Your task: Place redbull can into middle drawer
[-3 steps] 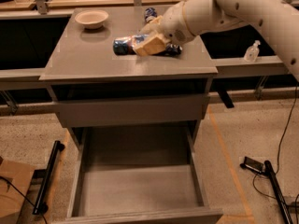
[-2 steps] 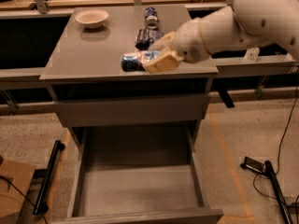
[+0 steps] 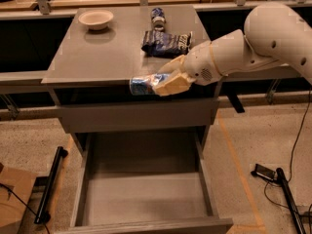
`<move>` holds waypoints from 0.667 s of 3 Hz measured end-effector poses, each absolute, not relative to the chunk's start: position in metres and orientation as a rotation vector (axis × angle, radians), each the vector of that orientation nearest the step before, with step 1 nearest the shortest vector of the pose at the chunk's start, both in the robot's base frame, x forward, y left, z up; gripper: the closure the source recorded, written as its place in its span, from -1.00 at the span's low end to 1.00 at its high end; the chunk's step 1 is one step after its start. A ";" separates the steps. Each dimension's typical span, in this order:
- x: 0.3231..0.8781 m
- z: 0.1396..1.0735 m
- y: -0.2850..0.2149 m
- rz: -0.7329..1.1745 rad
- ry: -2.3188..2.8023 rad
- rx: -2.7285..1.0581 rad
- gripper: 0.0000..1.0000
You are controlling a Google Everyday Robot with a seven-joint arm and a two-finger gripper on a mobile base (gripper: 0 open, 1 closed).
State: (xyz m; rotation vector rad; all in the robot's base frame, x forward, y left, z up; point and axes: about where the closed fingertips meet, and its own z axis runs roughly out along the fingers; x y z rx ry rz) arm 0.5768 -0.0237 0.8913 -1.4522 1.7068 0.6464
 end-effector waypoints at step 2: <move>0.533 0.793 -0.001 0.847 1.683 -1.319 1.00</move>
Offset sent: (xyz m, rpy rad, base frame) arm -0.0958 0.0392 -0.2333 0.2711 0.2253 -0.0366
